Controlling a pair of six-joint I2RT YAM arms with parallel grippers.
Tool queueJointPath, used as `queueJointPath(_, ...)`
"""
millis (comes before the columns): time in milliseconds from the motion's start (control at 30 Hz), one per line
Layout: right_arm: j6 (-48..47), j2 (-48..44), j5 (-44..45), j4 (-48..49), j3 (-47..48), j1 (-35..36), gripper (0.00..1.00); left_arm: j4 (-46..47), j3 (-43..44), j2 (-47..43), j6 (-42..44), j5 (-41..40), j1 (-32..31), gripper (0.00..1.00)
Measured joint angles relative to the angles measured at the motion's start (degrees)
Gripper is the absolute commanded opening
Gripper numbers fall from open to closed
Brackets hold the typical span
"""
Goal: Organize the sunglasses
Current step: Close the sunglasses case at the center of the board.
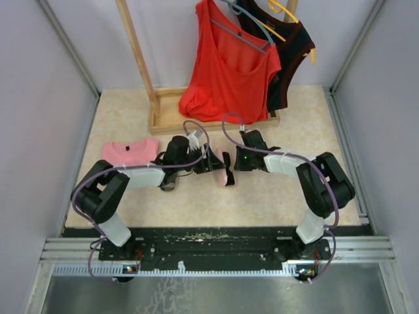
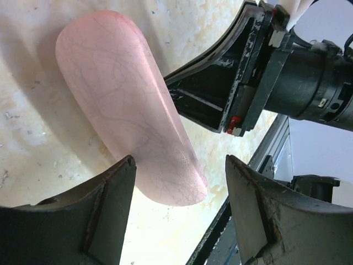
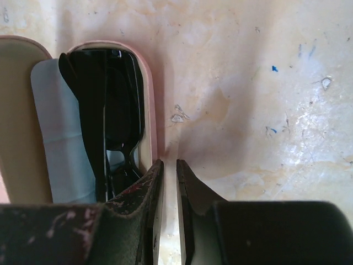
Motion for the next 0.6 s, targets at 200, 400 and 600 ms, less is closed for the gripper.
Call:
queueJointPath(200, 0.2, 0.3, -0.4, 0.3, 0.0, 0.2, 0.15, -0.1, 0.9, -0.2, 0.3, -0.2, -0.3, 0.64)
queueJointPath(400, 0.3, 0.3, -0.6, 0.5, -0.1, 0.2, 0.11, -0.1, 1.0, -0.2, 0.3, -0.4, -0.3, 0.53)
queueJointPath(600, 0.3, 0.3, -0.8, 0.9, -0.1, 0.2, 0.1, -0.1, 1.8, 0.5, 0.3, -0.4, -0.3, 0.47)
